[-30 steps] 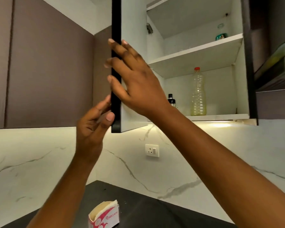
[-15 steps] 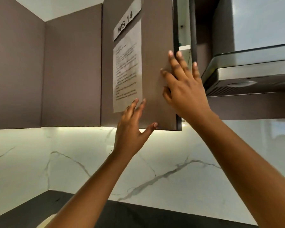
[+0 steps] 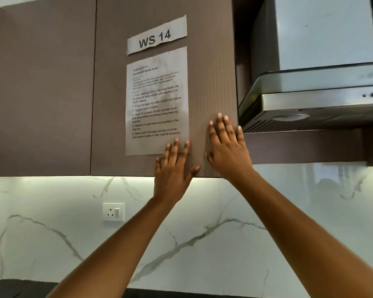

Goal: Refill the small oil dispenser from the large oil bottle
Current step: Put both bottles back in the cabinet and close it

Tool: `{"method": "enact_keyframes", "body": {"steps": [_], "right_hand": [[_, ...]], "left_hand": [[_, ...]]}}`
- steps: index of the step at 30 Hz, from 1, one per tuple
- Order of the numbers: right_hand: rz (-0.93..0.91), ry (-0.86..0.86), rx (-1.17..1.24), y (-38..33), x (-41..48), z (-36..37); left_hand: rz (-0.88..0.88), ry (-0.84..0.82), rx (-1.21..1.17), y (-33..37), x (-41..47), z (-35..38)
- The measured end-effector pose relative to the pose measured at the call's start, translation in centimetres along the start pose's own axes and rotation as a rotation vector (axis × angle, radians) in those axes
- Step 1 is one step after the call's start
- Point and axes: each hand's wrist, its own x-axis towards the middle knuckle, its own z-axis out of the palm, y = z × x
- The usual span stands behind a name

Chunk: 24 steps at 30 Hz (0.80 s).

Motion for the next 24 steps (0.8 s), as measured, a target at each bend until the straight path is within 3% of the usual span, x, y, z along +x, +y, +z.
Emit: {"method": "enact_keyframes", "body": {"steps": [24], "right_hand": [[0.14,-0.16,0.18,1.5,3.7,9.4]], "left_hand": [[0.037,0.007,0.124,-0.9,3.5,8.0]]}}
